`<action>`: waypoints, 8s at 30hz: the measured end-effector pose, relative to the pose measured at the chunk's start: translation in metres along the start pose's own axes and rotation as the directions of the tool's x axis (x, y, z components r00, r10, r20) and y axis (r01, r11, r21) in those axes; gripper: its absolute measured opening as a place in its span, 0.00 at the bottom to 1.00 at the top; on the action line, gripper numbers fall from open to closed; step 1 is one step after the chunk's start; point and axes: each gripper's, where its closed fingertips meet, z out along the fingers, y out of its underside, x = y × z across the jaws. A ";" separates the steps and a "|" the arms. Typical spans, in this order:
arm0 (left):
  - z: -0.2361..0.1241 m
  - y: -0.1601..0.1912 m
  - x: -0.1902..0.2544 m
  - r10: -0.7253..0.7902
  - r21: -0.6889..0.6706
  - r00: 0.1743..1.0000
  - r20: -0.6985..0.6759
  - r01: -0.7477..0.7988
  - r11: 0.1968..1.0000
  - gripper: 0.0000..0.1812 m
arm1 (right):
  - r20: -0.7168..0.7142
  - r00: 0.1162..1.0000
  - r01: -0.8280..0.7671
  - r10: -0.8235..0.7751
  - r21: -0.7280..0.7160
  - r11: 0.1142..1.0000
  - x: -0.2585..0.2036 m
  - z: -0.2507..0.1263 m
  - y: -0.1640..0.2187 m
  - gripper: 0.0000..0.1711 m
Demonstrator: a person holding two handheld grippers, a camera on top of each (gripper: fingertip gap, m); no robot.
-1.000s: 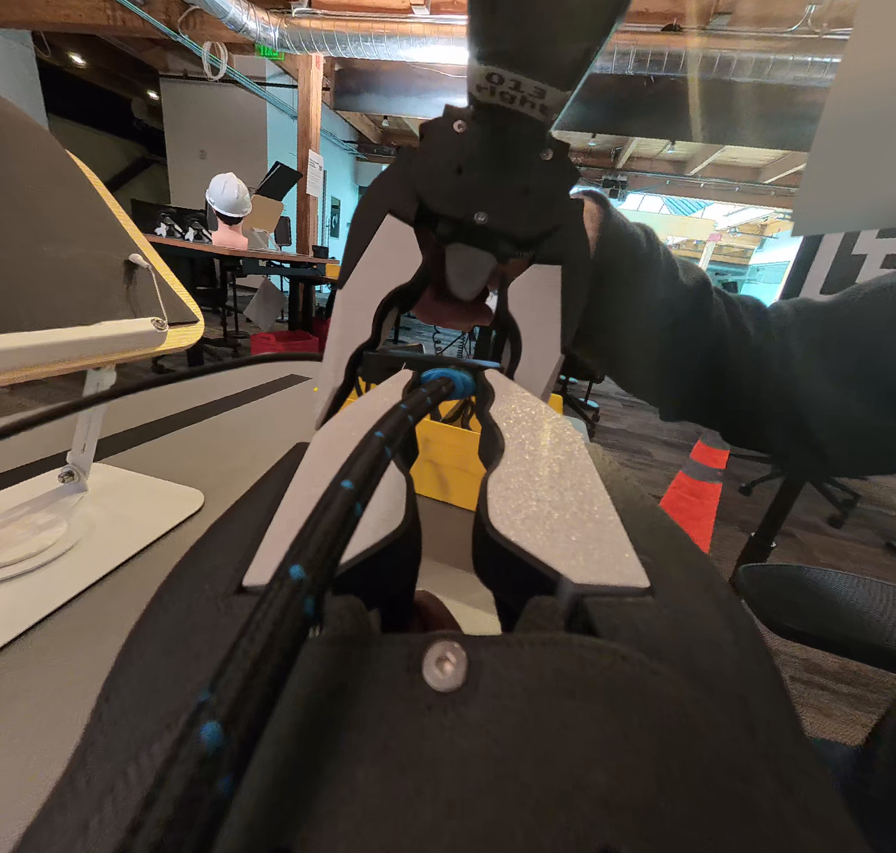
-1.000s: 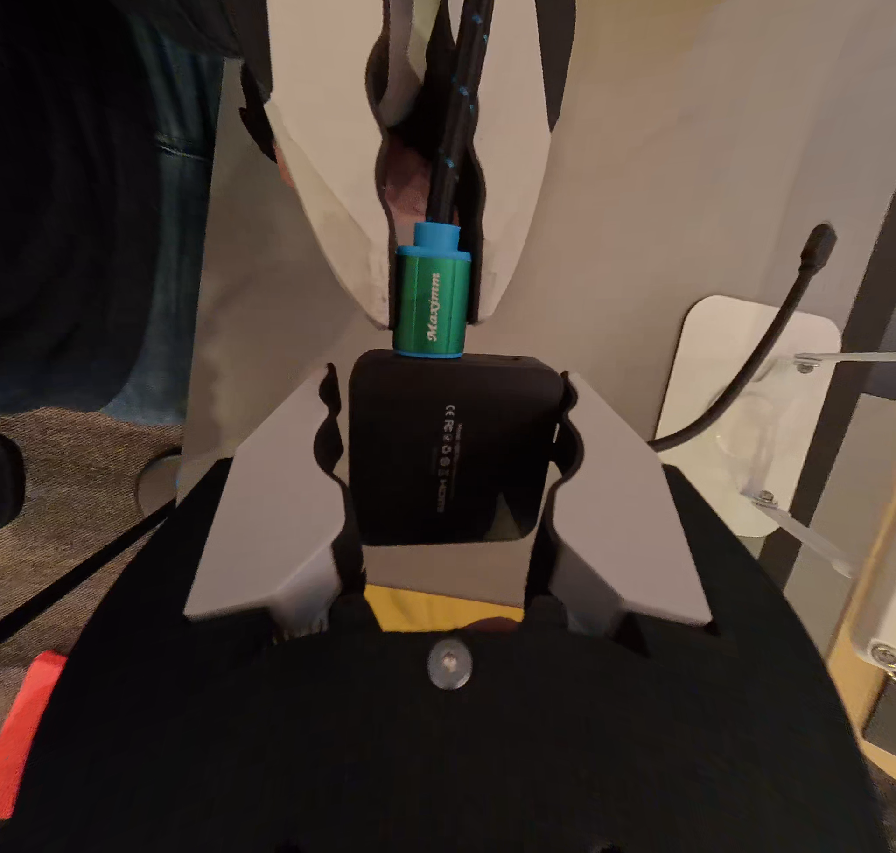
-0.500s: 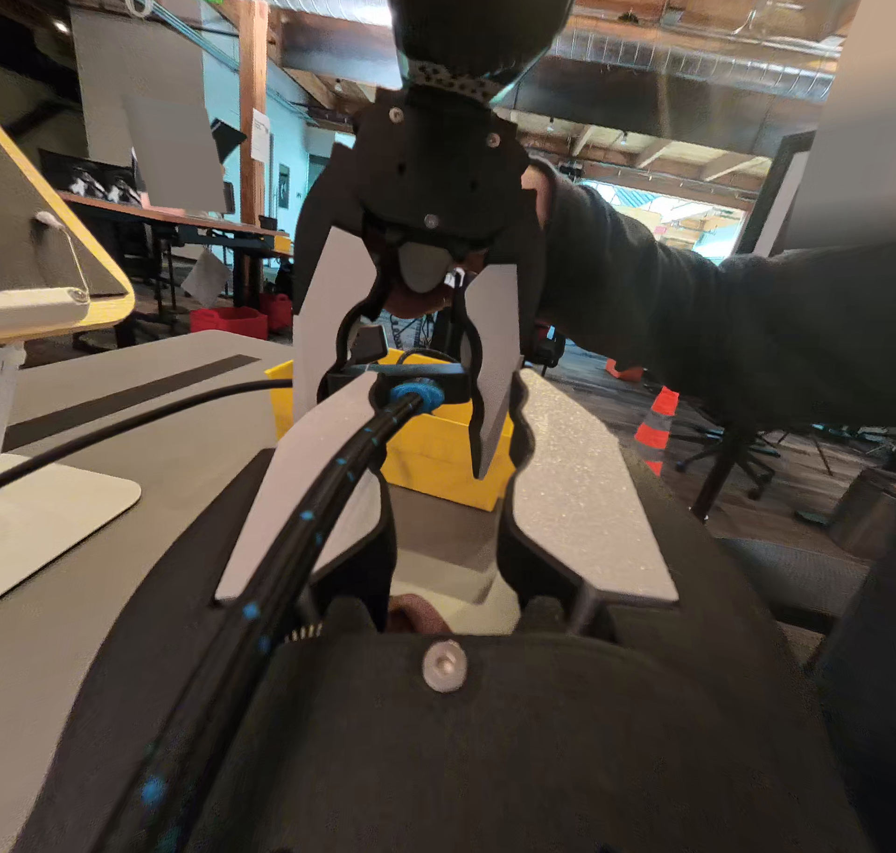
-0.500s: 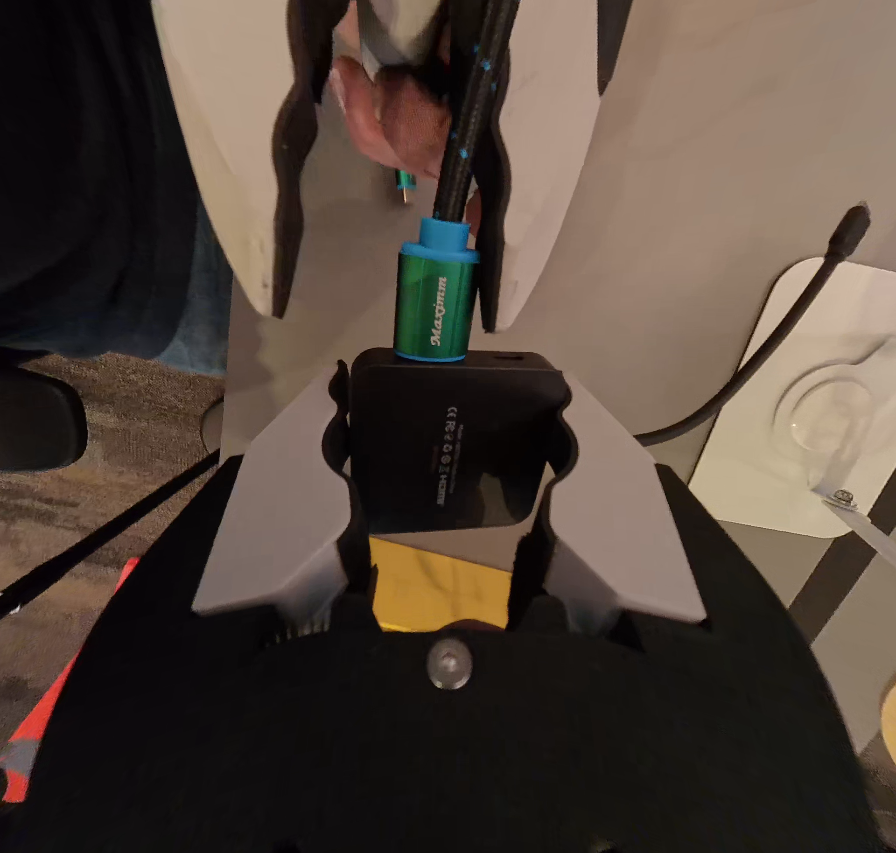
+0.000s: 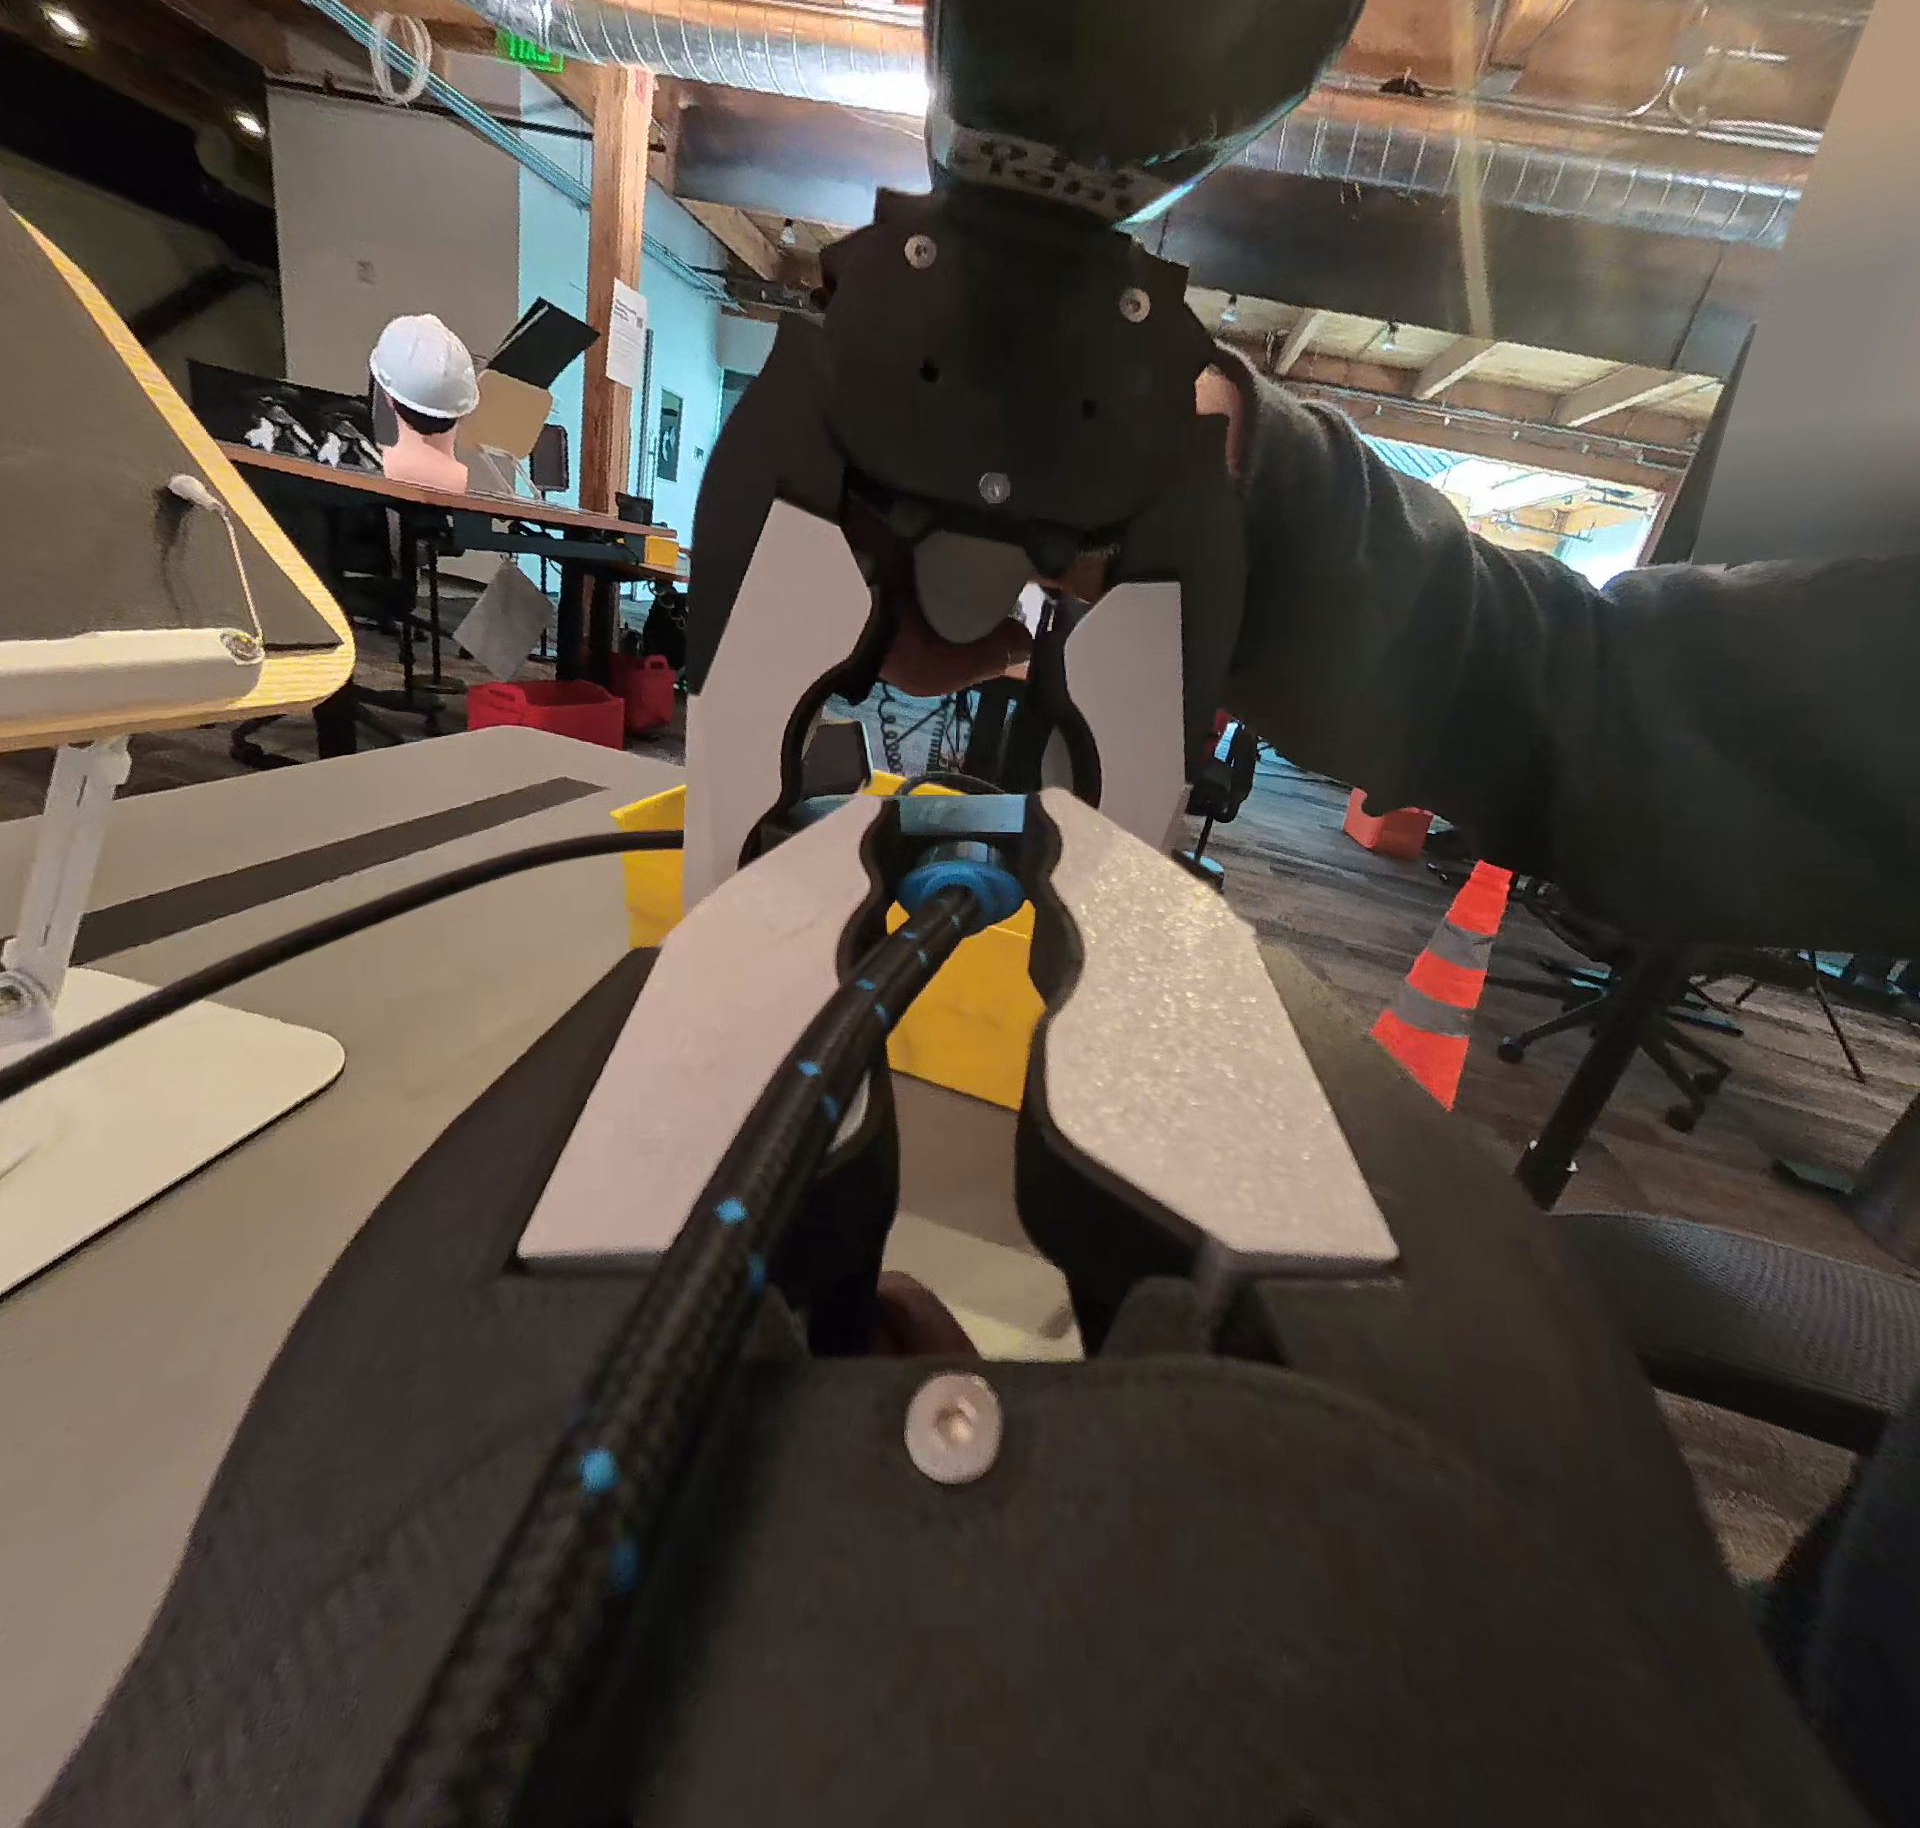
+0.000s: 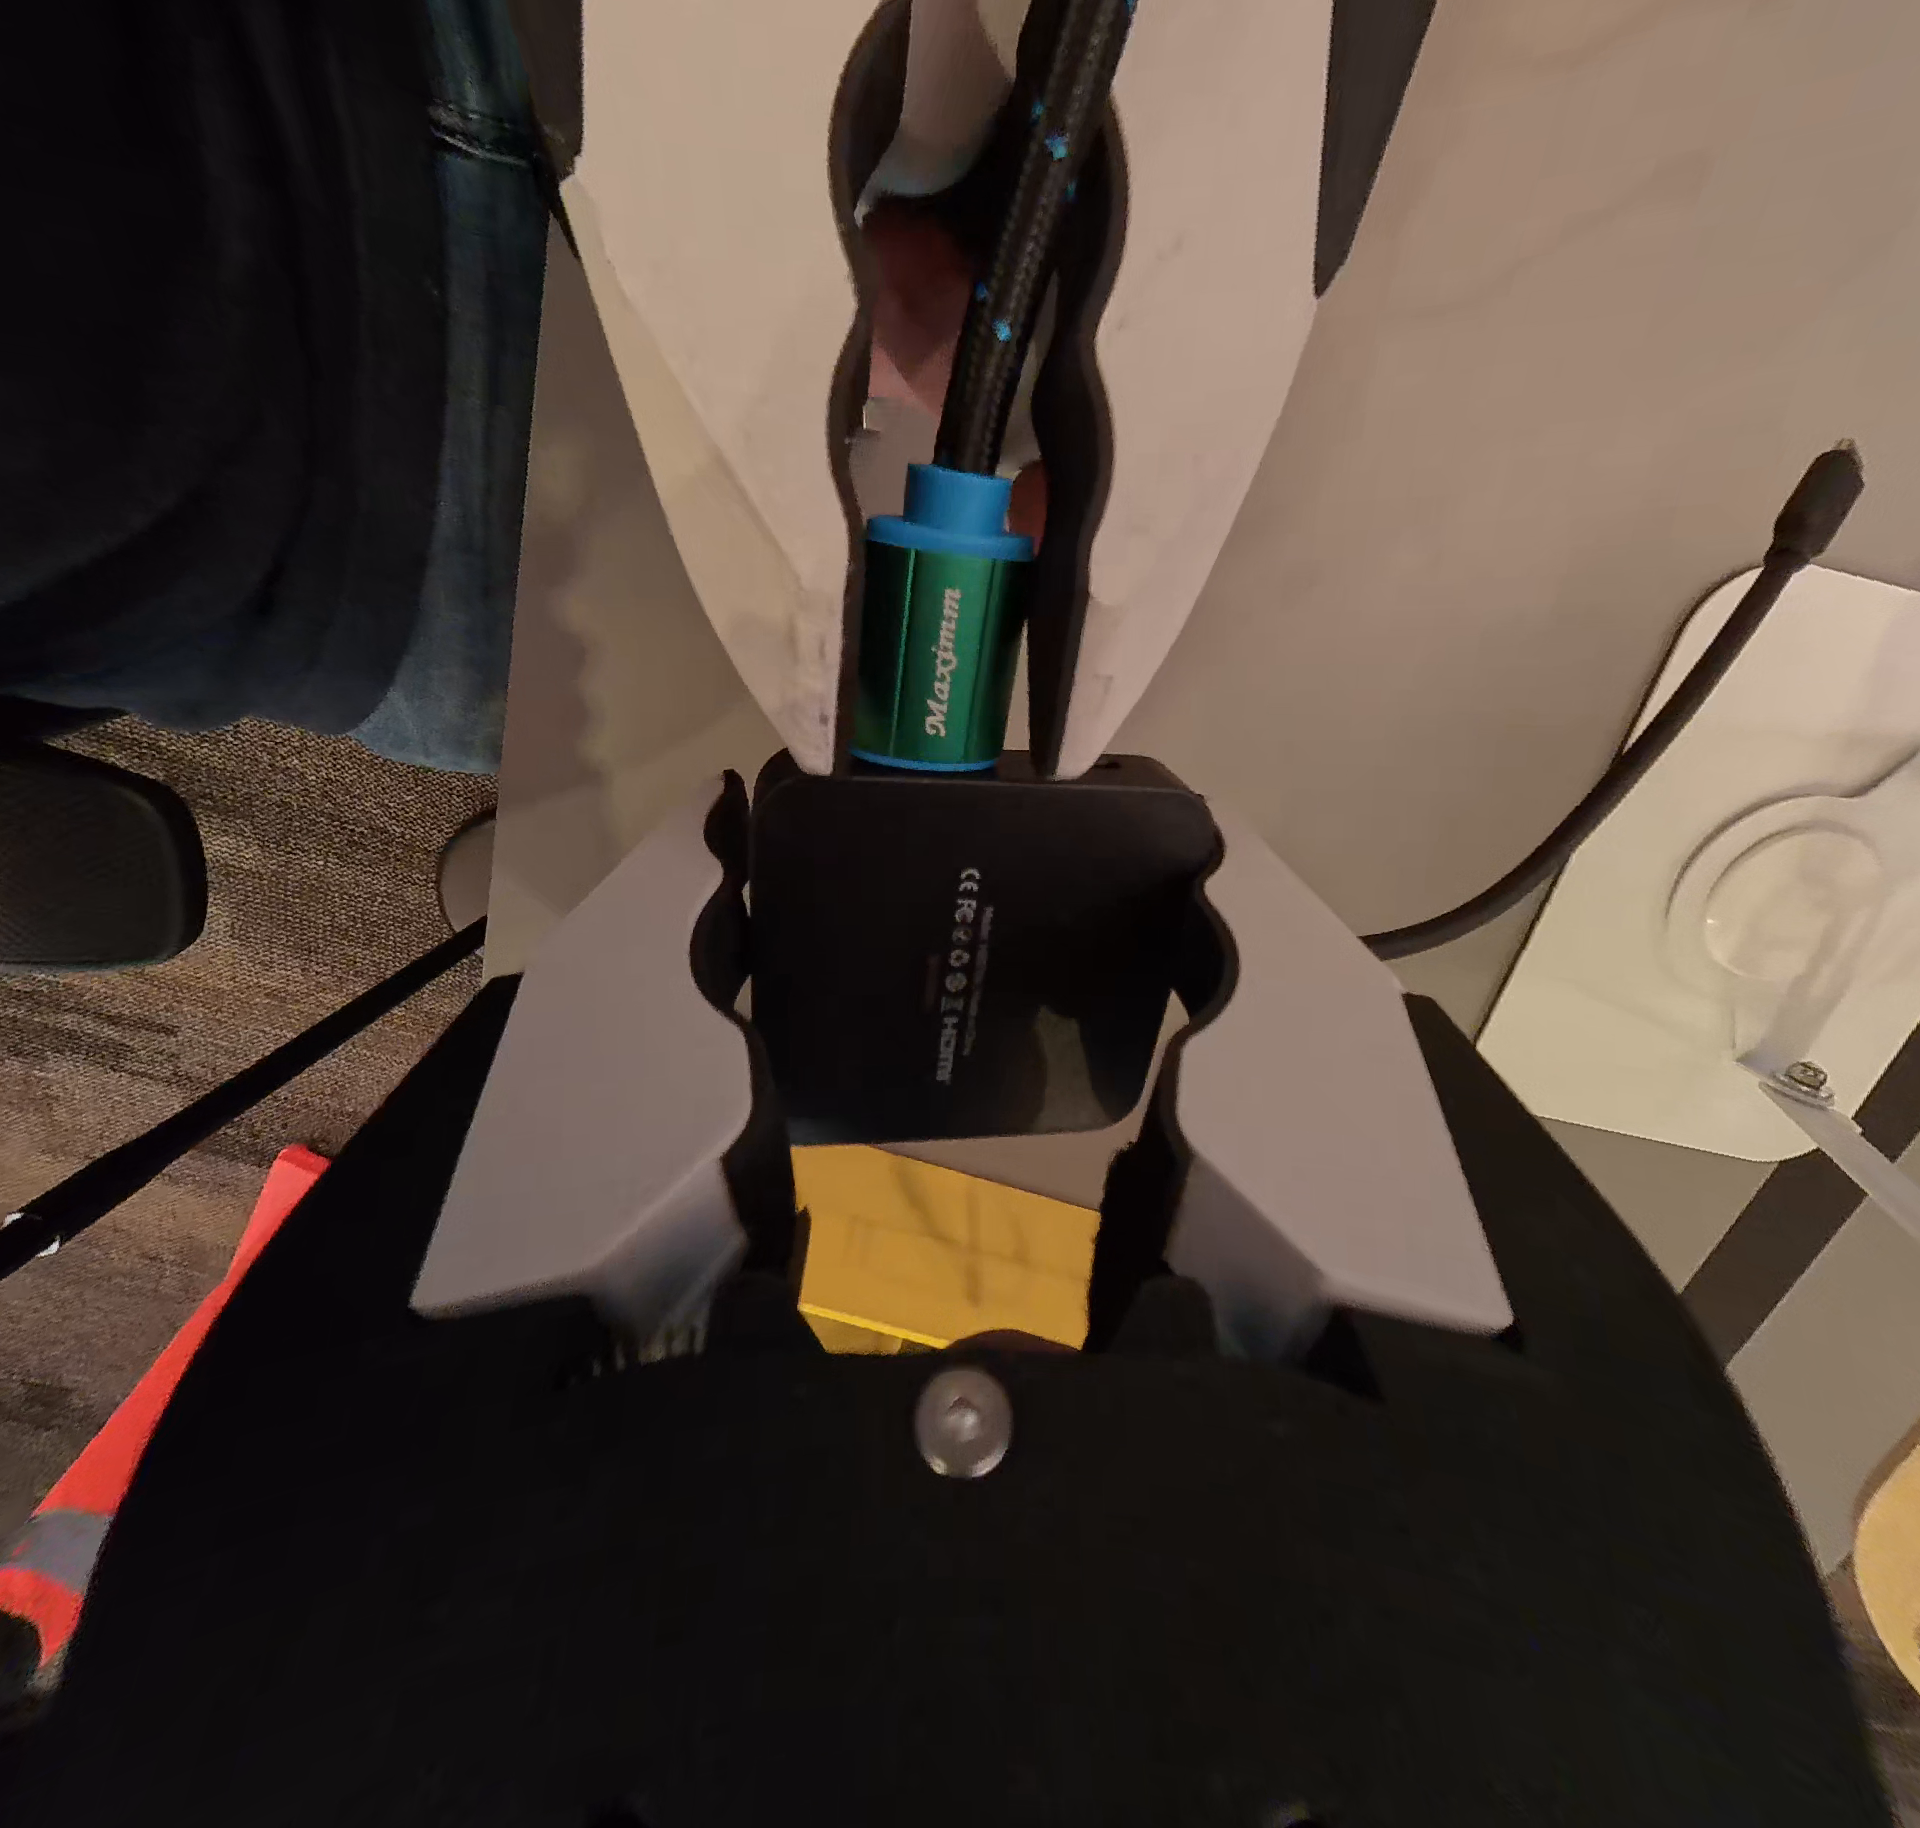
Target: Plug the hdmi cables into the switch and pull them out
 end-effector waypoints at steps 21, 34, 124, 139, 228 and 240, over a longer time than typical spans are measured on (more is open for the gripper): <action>0.000 0.004 -0.007 -0.114 -0.031 0.992 0.047 0.115 0.993 0.11 | -0.071 0.998 0.003 -0.002 0.019 1.000 0.012 -0.009 -0.001 0.47; -0.003 -0.005 -0.005 -0.101 0.006 0.993 0.054 0.101 0.995 0.11 | -0.078 0.994 -0.063 0.072 0.116 0.991 0.010 -0.017 -0.011 0.47; -0.118 0.017 -0.061 -0.197 -0.395 0.911 0.363 0.342 0.853 0.07 | -0.328 0.908 -0.127 0.260 0.377 0.918 0.057 0.056 -0.061 0.37; -0.178 -0.011 -0.124 -0.273 -0.079 0.790 0.550 0.374 0.924 0.07 | -0.254 0.916 -0.141 0.309 0.519 0.843 0.060 0.043 -0.057 0.33; -0.151 0.010 -0.107 -0.245 -0.121 0.831 0.500 0.347 0.930 0.07 | -0.524 0.300 -0.790 0.797 0.332 0.516 -0.118 -0.020 0.351 0.21; -0.135 0.009 -0.093 -0.221 -0.138 0.858 0.463 0.316 0.939 0.07 | -0.509 0.389 -0.541 0.768 0.548 0.638 -0.096 -0.091 0.244 0.25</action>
